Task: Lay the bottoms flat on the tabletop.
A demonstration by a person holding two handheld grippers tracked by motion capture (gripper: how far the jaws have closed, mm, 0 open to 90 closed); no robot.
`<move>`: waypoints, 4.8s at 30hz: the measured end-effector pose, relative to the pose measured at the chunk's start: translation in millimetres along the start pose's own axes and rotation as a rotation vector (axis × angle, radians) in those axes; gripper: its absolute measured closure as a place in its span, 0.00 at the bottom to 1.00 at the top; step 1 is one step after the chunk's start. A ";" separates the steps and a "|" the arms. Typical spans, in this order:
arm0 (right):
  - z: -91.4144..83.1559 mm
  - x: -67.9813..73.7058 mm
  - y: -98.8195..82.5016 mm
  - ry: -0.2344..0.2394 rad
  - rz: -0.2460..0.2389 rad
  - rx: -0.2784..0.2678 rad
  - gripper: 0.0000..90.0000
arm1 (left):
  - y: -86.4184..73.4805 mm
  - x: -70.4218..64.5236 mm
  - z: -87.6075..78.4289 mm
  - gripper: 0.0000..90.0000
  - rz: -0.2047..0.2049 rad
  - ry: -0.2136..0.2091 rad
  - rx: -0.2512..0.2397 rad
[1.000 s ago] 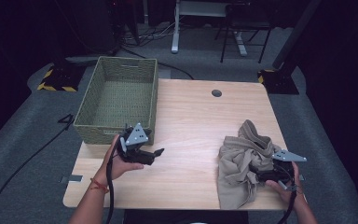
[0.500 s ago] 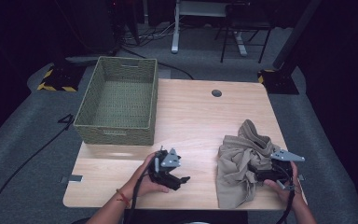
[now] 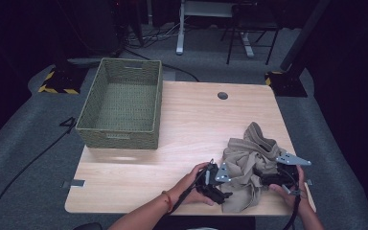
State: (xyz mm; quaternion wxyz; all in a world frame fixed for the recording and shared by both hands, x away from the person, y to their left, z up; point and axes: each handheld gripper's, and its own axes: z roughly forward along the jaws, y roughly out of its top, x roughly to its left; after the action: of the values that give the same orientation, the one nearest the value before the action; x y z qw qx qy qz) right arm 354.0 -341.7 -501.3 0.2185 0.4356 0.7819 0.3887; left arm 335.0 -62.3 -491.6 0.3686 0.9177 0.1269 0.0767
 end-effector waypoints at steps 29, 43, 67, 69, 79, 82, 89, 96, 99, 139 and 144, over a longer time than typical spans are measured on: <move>-43.5 6.1 54.1 0.041 -0.092 -0.131 0.51 | -70.0 59.6 -73.3 0.98 -0.079 0.218 0.170; -59.9 -15.1 33.1 0.043 -0.053 -0.063 0.42 | -122.6 57.6 -125.9 0.98 -0.162 0.331 0.212; -16.4 -24.3 9.5 0.054 -0.012 0.069 0.19 | -123.1 29.2 -129.6 0.32 -0.126 0.180 0.113; -7.7 -26.9 7.8 0.057 -0.003 0.093 0.17 | -123.5 31.7 -126.8 0.32 -0.137 0.160 0.112; 1.9 -23.6 5.5 0.090 -0.021 0.124 0.36 | -123.3 36.7 -112.0 0.31 -0.184 0.083 0.075; 0.9 -22.1 9.6 0.107 -0.020 0.140 0.57 | -120.1 38.1 -106.5 0.31 -0.187 0.089 0.056; 1.3 -23.4 11.9 0.143 0.010 0.124 0.82 | -106.6 42.4 -90.7 0.31 -0.196 0.101 0.036; -5.6 -11.6 22.2 0.191 -0.001 0.053 0.84 | -89.2 49.1 -73.4 0.31 -0.208 0.120 0.033; -18.6 -0.3 35.3 0.214 -0.035 0.002 0.84 | -80.9 51.3 -66.8 0.31 -0.205 0.122 0.045; -65.9 9.5 173.5 -0.027 -0.109 -0.279 0.84 | -57.7 10.8 -89.4 0.34 -0.037 -0.019 -0.016; -59.9 7.6 176.2 -0.024 -0.129 -0.260 0.84 | -78.1 32.0 -102.9 0.36 -0.149 0.048 -0.034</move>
State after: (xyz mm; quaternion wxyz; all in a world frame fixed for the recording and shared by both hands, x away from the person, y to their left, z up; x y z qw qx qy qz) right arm 399.3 -304.2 -324.5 0.3069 0.3567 0.7487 0.4669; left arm 327.7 69.0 -470.7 0.3859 0.8971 0.2024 0.0731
